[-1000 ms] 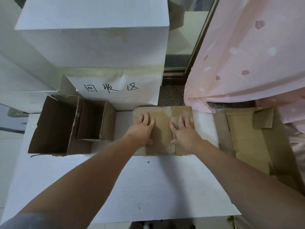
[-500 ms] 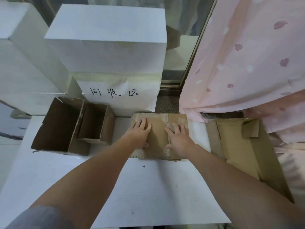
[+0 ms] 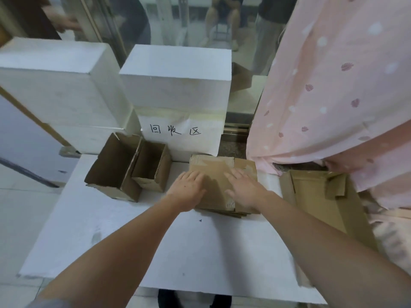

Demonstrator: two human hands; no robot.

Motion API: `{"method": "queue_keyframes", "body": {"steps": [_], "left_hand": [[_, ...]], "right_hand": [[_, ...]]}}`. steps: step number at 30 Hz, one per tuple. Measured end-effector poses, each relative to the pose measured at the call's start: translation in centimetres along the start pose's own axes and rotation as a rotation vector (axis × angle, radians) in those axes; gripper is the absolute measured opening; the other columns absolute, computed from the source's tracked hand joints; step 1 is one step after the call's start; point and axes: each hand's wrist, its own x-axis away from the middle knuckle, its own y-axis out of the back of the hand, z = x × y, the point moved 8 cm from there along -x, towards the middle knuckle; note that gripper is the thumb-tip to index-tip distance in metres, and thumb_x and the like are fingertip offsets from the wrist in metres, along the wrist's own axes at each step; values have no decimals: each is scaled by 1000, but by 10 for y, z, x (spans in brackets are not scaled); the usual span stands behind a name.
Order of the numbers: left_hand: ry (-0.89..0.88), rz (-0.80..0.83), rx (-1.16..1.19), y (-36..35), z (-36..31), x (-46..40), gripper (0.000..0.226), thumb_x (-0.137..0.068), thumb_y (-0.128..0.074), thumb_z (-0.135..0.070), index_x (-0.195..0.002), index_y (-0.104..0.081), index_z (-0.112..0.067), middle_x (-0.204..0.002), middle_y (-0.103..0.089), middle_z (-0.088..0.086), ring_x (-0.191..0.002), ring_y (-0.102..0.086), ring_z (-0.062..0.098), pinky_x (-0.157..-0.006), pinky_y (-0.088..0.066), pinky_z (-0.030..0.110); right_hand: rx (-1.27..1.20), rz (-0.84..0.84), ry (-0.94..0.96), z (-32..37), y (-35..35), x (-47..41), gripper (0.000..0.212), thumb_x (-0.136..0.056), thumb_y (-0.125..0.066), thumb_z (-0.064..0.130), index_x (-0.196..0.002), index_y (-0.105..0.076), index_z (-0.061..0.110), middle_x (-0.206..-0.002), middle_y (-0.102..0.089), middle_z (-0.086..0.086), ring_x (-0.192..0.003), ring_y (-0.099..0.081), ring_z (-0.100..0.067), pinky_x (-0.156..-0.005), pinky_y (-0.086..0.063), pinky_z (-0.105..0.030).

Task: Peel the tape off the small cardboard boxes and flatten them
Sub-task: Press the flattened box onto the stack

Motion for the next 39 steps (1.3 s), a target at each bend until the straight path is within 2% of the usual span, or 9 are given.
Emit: {"method": "queue_keyframes", "body": {"steps": [4,7,11,14,21,27,31,35,39], "left_hand": [[40,-59,9,48,28,38,66,-110,-33,-49,-163,-21,-13,-170,-23,11,-157,-20,27,-128,-14,44],[124,-116,-31,86,60,79,65,-110,-36,-46,-163,-21,-12,-170,-22,11,-157,-18,27,-129,-12,41],[238,-166,-52,124,113,132,64,-111,-36,-46,-164,-21,-15,-171,-19,7,-158,-14,23,-127,-6,36],[292,-187,-31,139,155,169,66,-109,-37,-51,-164,-23,-15,-171,-20,7,-157,-15,24,-127,-10,37],[236,-175,-5,137,226,229,68,-107,-33,-58,-163,-23,-21,-171,-21,3,-156,-19,26,-129,-17,45],[168,-135,2,120,251,243,66,-109,-32,-57,-163,-23,-21,-171,-20,4,-157,-19,26,-127,-17,44],[163,-81,-3,101,262,234,67,-109,-31,-56,-164,-21,-19,-172,-18,5,-157,-17,27,-128,-15,43],[170,-68,-12,82,269,224,68,-109,-30,-55,-165,-17,-18,-172,-16,6,-158,-16,26,-128,-13,41],[198,-40,-6,57,282,218,74,-108,-27,-60,-166,-8,-18,-174,-7,5,-160,-9,25,-128,-8,40]], "right_hand": [[18,-89,146,52,49,-5,66,-105,-45,42,-161,-19,18,-170,-12,-5,-155,-16,-25,-124,-23,-44],[42,-128,277,114,77,-13,67,-105,-44,40,-162,-17,18,-169,-13,-7,-155,-17,-25,-125,-20,-40],[71,-167,356,194,105,-14,70,-104,-47,44,-162,-19,17,-168,-20,-10,-154,-17,-26,-125,-17,-37],[114,-170,369,244,116,-11,69,-103,-48,42,-160,-22,14,-164,-28,-13,-151,-23,-27,-122,-24,-40],[80,-120,214,315,98,-15,70,-103,-47,45,-160,-22,12,-162,-31,-10,-150,-24,-26,-120,-27,-40],[-54,-67,74,343,58,-1,64,-101,-51,41,-154,-32,10,-152,-43,-13,-137,-44,-33,-109,-41,-42],[-134,-42,-3,343,31,-1,54,-100,-53,36,-146,-41,9,-146,-50,-15,-132,-48,-35,-107,-43,-46],[-214,-39,-60,338,12,-12,64,-102,-51,34,-155,-26,7,-149,-46,-18,-135,-46,-36,-108,-42,-43],[-334,-57,-139,335,-3,-26,61,-104,-49,35,-154,-28,7,-147,-49,-17,-131,-50,-35,-104,-46,-42]]}}
